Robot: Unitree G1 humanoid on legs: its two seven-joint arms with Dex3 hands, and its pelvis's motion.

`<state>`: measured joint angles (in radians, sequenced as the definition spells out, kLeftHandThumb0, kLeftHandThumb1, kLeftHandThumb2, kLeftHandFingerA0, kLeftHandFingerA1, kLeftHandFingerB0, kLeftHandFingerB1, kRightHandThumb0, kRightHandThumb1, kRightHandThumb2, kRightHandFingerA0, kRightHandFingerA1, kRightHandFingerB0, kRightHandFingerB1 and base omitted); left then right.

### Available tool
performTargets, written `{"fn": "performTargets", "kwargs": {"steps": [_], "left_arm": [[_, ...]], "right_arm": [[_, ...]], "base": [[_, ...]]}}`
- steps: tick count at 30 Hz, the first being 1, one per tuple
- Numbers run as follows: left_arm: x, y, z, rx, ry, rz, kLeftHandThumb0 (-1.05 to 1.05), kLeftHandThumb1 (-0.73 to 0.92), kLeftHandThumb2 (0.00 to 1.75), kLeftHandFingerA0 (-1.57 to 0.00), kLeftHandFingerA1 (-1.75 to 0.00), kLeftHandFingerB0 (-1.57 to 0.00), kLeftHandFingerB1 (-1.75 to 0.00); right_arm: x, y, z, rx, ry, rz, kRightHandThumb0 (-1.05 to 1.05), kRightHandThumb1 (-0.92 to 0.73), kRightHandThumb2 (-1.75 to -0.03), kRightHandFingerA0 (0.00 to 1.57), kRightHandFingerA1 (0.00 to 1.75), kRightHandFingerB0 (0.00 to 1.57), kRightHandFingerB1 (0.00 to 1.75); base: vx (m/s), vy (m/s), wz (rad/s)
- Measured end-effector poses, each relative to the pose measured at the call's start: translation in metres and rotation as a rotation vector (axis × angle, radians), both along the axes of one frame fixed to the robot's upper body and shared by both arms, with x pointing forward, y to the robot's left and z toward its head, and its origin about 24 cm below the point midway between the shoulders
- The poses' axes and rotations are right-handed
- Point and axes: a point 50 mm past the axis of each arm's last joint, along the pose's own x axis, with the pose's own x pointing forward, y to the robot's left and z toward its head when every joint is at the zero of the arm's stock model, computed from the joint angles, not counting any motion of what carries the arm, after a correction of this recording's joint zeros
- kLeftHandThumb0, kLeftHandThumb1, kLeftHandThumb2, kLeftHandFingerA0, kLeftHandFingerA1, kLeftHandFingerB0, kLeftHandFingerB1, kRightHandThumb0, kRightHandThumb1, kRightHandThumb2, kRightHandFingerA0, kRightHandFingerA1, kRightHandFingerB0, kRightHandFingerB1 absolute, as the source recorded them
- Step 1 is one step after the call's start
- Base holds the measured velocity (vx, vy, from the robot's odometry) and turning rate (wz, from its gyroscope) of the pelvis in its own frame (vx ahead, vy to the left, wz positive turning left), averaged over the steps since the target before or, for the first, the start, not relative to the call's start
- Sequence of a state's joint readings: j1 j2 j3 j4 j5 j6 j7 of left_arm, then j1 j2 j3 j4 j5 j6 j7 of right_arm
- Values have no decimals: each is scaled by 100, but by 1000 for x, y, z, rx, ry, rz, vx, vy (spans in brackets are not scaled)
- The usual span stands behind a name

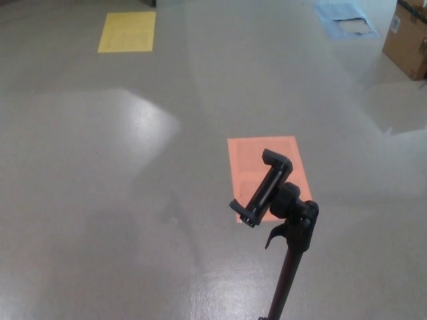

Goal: A phone stand is kept on the floor and the robot uses both its hands to grab it and uses its left hand to extend the phone stand by pulling it upwards

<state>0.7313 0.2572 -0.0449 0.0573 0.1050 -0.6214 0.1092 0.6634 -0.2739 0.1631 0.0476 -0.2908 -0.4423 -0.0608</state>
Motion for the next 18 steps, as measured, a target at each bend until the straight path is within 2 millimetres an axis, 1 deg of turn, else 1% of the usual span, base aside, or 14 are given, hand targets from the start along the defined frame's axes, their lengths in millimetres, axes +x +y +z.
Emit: {"fn": "performTargets", "kwargs": {"steps": [1, 2, 4, 5, 7, 8, 9, 13, 14, 16, 17, 18], "left_arm": [[-3, 1, 0, 0, 5, 4, -95, 67, 108, 0, -4, 0, -14], [-7, 3, 0, -1, 10, 9, -99, 67, 86, 0, -15, -2, -20], [-16, 7, 1, 3, 20, 18, -100, 67, 84, 0, -16, 0, -21], [-21, 8, 0, 5, 28, 24, -87, 62, 108, -1, -13, -1, -19], [-30, 11, 0, 6, 46, 38, -87, 62, 108, -1, -13, -1, -19], [-35, 13, -1, 6, 54, 46, -91, 65, 107, -1, -10, -2, -18], [-37, 14, -1, 5, 57, 49, -94, 66, 108, -1, -6, -1, -19], [-58, 21, -4, 5, 104, 85, -94, 66, 108, -1, -6, -1, -19], [-62, 22, -5, 6, 112, 92, -89, 65, 107, 0, -11, -2, -22], [-67, 25, -5, 6, 120, 100, -88, 66, 108, 0, -12, -3, -22], [-70, 27, -6, 8, 124, 107, -90, 68, 109, -1, -11, -2, -21], [-72, 29, -6, 10, 125, 115, -90, 70, 109, -1, -9, -2, -21]], "right_arm": [[-4, -1, 1, -1, 5, -2, -105, -54, -91, 0, 0, 0, 0], [-8, -2, 2, -3, 9, -5, -100, -67, -61, 0, 0, 0, 0], [-17, -4, 4, -7, 19, -15, -98, -65, -60, 0, 0, 0, 0], [-23, -5, 4, -8, 29, -21, -105, -56, -101, 0, 21, 0, 19], [-34, -8, 4, -17, 47, -34, -105, -56, -101, 0, 21, 0, 19], [-40, -9, 5, -24, 55, -41, -105, -55, -94, 0, 14, 0, 13], [-43, -9, 5, -26, 59, -44, -105, -54, -91, 0, 11, 0, 11], [-70, -15, 1, -48, 113, -84, -105, -54, -91, 0, 11, 0, 11], [-76, -16, 0, -52, 123, -92, -105, -56, -94, 0, 10, 0, 10], [-82, -17, -1, -59, 130, -100, -105, -57, -95, 0, 8, 0, 8], [-85, -18, -2, -62, 133, -104, -105, -61, -100, 0, 11, 0, 9], [-88, -19, -3, -62, 135, -108, -105, -61, -99, 0, 10, 0, 8]], "base": [[0, 0, 0], [0, 0, 0], [0, 0, 0], [0, 0, 0], [0, 0, 0], [0, 0, 0], [0, 0, 0], [0, 0, 0], [0, 0, 0], [0, 0, 0], [0, 0, 0], [0, 0, 0]]}}
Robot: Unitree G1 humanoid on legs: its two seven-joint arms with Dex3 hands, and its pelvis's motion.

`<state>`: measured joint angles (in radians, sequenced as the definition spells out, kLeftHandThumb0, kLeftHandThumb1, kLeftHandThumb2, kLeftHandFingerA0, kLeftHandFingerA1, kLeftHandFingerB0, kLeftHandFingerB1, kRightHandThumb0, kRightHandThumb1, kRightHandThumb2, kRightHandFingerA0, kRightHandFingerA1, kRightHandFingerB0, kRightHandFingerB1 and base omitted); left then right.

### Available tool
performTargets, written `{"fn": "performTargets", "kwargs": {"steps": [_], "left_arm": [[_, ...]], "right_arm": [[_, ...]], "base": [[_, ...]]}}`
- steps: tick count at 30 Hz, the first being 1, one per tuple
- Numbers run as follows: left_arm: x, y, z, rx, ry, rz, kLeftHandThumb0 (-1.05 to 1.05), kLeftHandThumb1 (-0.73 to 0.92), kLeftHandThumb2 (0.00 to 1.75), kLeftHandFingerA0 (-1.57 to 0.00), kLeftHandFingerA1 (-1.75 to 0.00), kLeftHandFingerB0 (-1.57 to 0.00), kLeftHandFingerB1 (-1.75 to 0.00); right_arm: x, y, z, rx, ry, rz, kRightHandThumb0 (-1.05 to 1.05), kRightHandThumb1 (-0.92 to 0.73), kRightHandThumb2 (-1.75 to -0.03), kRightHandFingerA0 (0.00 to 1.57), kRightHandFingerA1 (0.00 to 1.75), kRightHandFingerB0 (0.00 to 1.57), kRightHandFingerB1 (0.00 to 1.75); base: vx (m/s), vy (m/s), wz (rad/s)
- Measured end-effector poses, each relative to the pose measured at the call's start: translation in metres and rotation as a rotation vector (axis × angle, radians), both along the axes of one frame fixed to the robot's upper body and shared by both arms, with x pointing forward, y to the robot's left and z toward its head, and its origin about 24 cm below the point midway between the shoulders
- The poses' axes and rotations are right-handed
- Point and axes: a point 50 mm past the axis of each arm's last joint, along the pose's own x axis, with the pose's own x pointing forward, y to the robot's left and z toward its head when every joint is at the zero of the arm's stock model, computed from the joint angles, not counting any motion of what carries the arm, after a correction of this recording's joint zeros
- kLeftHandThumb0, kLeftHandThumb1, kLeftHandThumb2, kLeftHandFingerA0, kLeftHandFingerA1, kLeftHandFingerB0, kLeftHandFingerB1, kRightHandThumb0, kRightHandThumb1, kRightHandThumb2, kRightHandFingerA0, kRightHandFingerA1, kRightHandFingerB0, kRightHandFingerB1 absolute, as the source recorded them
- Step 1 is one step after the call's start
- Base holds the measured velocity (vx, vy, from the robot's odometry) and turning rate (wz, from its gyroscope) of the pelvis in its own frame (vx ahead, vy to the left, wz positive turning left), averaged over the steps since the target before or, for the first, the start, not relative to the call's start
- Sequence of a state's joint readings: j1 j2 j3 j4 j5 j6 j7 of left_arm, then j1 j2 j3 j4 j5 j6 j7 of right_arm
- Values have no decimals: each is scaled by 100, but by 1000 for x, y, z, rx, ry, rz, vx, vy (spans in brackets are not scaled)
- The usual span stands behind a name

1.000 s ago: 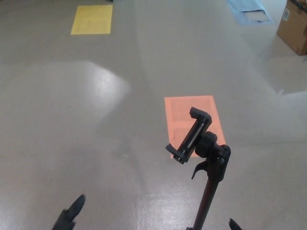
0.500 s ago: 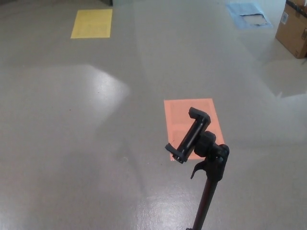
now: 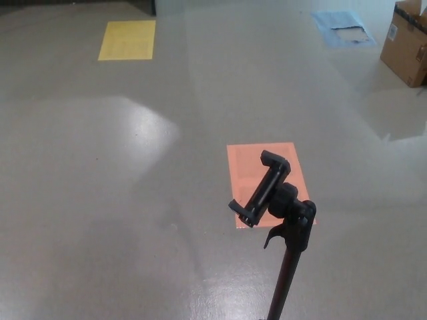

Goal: A phone stand is kept on the floor and the robot uses both its hands to grab it and uses its left hand to extend the phone stand by pulling it upwards

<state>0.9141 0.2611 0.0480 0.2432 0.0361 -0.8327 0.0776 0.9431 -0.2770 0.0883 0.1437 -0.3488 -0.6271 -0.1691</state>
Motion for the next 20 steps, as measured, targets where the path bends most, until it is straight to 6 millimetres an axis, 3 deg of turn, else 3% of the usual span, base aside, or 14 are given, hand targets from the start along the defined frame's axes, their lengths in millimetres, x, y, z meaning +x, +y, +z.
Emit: {"fn": "performTargets", "kwargs": {"steps": [4, 5, 7, 8, 9, 10, 12, 14, 15, 16, 17, 18, 19, 20], "left_arm": [[-6, 7, 0, 11, 0, 16, -77, 60, 104, 0, -23, -4, -36], [-8, 9, 1, 19, -4, 20, -85, 64, 104, 0, -18, -14, -36], [-10, 13, 2, 31, -12, 26, -83, 63, 104, 0, -20, -15, -36], [-11, 15, 3, 35, -16, 27, -87, 72, 71, -5, -22, -12, -27], [-11, 16, 4, 41, -23, 28, -83, 63, 100, -6, -22, -8, -31], [-12, 17, 5, 43, -27, 28, -85, 63, 101, -5, -20, -9, -31], [-12, 19, 6, 51, -41, 28, -83, 60, 104, 0, -20, -16, -34], [-10, 21, 7, 56, -57, 28, -88, 62, 105, -3, -18, -16, -32], [-9, 23, 8, 60, -67, 29, -99, 71, 74, -7, -24, -9, -26], [-9, 24, 9, 63, -76, 31, -87, 61, 104, 0, -23, -13, -30], [-8, 26, 9, 66, -83, 34, -87, 61, 104, 0, -23, -13, -30], [-7, 28, 10, 68, -91, 40, -87, 62, 104, -2, -22, -14, -30], [-6, 30, 10, 70, -100, 47, -92, 66, 105, -1, -18, -17, -33], [-5, 31, 10, 70, -107, 51, -92, 66, 105, -1, -18, -17, -33]], "right_arm": [[-7, -3, -4, -2, 3, -15, -89, -45, -84, 0, 14, 0, 0], [-9, -3, -5, -8, -3, -18, -93, -49, -92, 1, 21, 0, 9], [-8, -4, -5, -22, -21, -16, -89, -45, -84, 0, 19, 0, 0], [-8, -5, -5, -28, -30, -17, -94, -51, -93, 3, 22, 0, 9], [-7, -5, -5, -38, -45, -15, -88, -45, -82, 4, 36, 0, 0], [-7, -5, -5, -43, -53, -13, -102, -56, -92, 8, 36, 0, 0], [-5, -5, -5, -59, -78, -7, -88, -44, -83, 0, 28, 0, 0], [-3, -6, -5, -72, -103, -1, -105, -58, -98, 4, 14, 0, 1], [-2, -6, -5, -77, -113, 2, -105, -58, -99, 9, 14, 0, 0], [-2, -6, -5, -83, -124, 8, -101, -57, -98, 17, 22, 0, 3], [-3, -6, -5, -89, -132, 12, -101, -57, -98, 17, 22, 0, 3], [-3, -6, -5, -95, -139, 15, -86, -64, -59, 0, 45, 0, 0], [-3, -6, -4, -101, -150, 22, -101, -56, -96, 2, 43, 0, 2], [-3, -5, -4, -104, -160, 27, -101, -56, -96, 2, 43, 0, 2]], "base": [[0, 0, 0], [0, 0, 0], [0, 0, 0], [0, 0, 0], [0, 0, 0], [0, 0, 0], [0, 0, 0], [0, 0, 0], [0, 0, 0], [0, 0, 0], [0, 0, 0], [0, 0, 0], [0, 0, 0], [0, 0, 0]]}}
